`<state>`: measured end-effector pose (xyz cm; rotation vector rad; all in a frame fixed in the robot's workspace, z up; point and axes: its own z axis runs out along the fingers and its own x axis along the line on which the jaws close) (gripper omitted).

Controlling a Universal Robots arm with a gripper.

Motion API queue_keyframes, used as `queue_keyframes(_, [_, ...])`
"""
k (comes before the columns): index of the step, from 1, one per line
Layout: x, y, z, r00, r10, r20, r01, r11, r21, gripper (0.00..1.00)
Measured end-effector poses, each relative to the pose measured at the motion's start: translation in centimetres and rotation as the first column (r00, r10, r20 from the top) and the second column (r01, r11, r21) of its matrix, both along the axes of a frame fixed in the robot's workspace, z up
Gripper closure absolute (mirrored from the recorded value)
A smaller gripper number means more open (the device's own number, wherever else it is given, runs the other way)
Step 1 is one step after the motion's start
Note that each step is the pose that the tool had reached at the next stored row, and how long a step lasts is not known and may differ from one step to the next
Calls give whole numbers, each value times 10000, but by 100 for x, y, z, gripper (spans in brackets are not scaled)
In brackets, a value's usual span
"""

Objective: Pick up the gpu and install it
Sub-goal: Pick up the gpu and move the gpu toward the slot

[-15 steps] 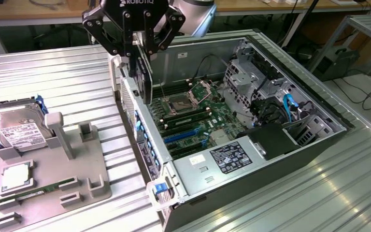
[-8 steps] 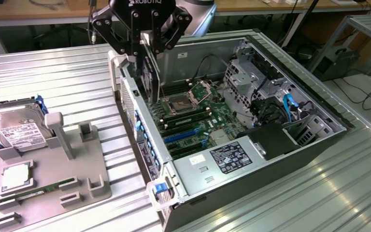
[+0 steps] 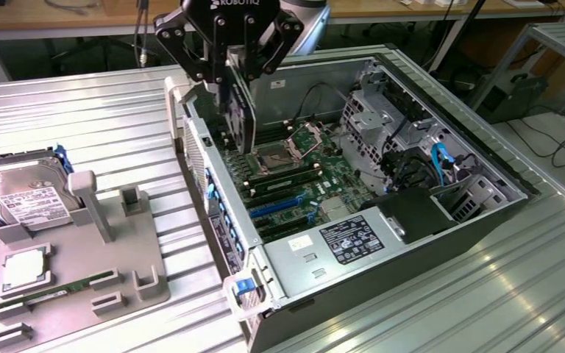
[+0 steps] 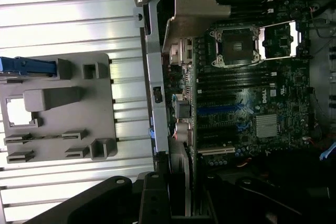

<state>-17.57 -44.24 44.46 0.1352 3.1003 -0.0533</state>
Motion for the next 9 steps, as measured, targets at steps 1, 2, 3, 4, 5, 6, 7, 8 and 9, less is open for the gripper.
queue_keyframes(1, [18,0,1,10000,0,-1,0,10000,-1,71])
queue_keyframes(2, [34,0,0,10000,1,0,-1,10000,-1,71])
queue_keyframes(3, [45,0,0,10000,1,-1,-1,10000,-1,71])
queue_keyframes(4, [58,0,1,10000,1,-1,-1,10000,-1,71])
queue_keyframes(5, [74,0,0,10000,1,0,-1,10000,-1,71])
queue_keyframes(6, [88,0,1,10000,1,-1,-1,10000,-1,71])
queue_keyframes(7, [99,0,0,10000,2,0,-2,10000,-1,71])
queue_keyframes(8, [109,0,0,10000,5,0,-5,10000,-1,71])
queue_keyframes(9, [117,0,0,10000,14,-1,-14,10000,-1,71])
